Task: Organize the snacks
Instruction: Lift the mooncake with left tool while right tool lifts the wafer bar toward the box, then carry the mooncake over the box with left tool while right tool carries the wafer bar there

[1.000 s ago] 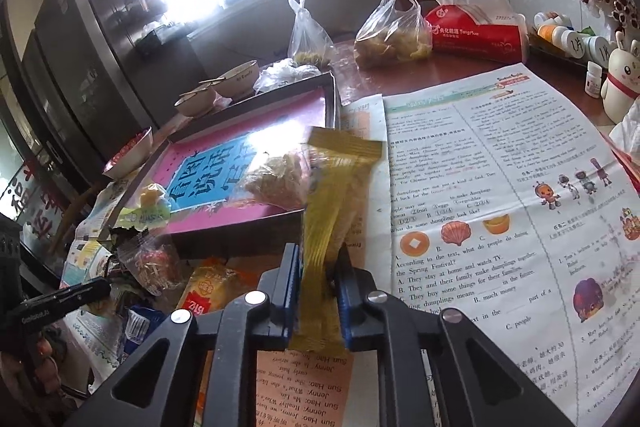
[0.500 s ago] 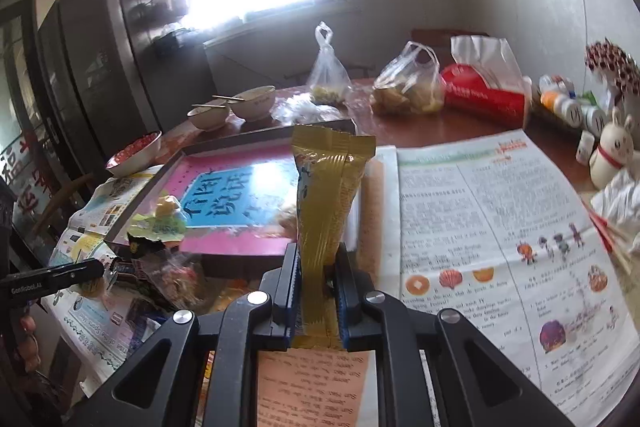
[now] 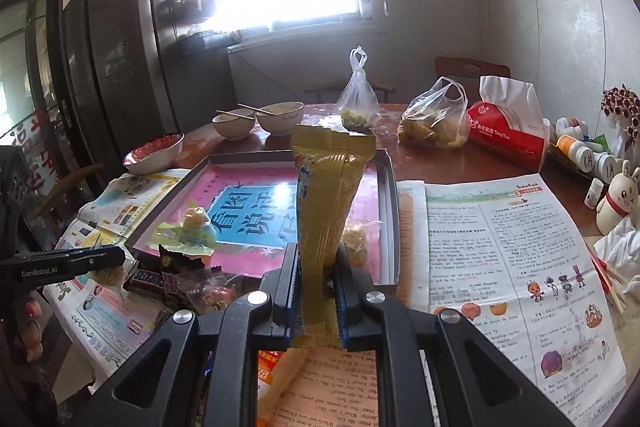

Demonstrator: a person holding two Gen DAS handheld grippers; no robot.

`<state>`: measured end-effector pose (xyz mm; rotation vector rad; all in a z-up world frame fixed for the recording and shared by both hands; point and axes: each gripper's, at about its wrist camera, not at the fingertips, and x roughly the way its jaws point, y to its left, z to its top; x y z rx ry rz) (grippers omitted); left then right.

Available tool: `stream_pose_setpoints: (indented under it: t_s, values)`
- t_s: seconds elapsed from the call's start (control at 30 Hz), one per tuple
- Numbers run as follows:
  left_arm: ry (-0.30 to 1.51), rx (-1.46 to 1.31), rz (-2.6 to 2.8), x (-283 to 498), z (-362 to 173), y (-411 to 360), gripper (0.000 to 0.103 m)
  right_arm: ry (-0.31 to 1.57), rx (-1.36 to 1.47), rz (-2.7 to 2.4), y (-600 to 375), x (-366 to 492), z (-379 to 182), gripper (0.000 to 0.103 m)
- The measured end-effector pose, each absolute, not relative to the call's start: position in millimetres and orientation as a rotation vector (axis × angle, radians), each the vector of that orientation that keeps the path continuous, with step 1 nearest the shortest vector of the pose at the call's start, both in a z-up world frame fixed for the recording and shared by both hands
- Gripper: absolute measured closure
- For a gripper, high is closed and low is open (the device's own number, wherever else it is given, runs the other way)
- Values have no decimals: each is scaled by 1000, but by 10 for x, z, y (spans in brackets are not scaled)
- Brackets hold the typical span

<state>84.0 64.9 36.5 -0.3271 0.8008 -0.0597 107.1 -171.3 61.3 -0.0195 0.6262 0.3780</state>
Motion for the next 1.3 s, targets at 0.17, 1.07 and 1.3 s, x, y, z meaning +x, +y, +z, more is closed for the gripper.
stream_pose_setpoints:
  t_s: [0.17,1.07,1.3]
  values:
    - [787,-333,-58,892,406,663,79,624,-29,372,-1674,1094,630,87]
    - [744,-339,5,1388,524,806,79,615,42,406,-1710,1441,696,87]
    - [788,-329,18,1512,374,831,79,618,85,396,-1834,1586,700,87]
